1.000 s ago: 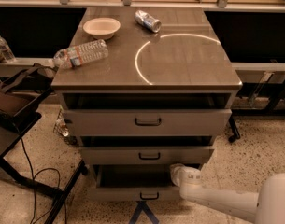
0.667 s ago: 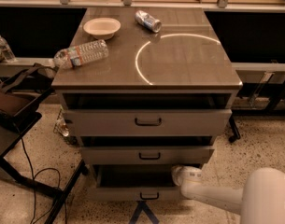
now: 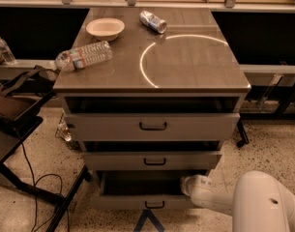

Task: Open bottom drawer

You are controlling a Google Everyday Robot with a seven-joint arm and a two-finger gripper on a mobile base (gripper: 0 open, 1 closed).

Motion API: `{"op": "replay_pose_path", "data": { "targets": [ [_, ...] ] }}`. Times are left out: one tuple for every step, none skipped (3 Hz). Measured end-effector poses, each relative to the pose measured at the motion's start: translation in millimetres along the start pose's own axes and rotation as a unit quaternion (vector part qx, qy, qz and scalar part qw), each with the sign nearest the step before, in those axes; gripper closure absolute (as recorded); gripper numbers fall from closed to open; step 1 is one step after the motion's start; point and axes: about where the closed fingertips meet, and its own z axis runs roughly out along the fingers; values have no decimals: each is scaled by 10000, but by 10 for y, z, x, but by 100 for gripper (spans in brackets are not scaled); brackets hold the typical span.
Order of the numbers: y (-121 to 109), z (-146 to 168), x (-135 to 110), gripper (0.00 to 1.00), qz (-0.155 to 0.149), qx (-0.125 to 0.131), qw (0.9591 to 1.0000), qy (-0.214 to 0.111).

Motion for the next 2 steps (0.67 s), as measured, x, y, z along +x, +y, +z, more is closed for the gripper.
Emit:
{"op": "replay_pose_path", "data": {
  "targets": [
    [198,24,74,100,113,-113,9999,17],
    [834,-123,228,100,308,-365,9987,160]
  ]
}}
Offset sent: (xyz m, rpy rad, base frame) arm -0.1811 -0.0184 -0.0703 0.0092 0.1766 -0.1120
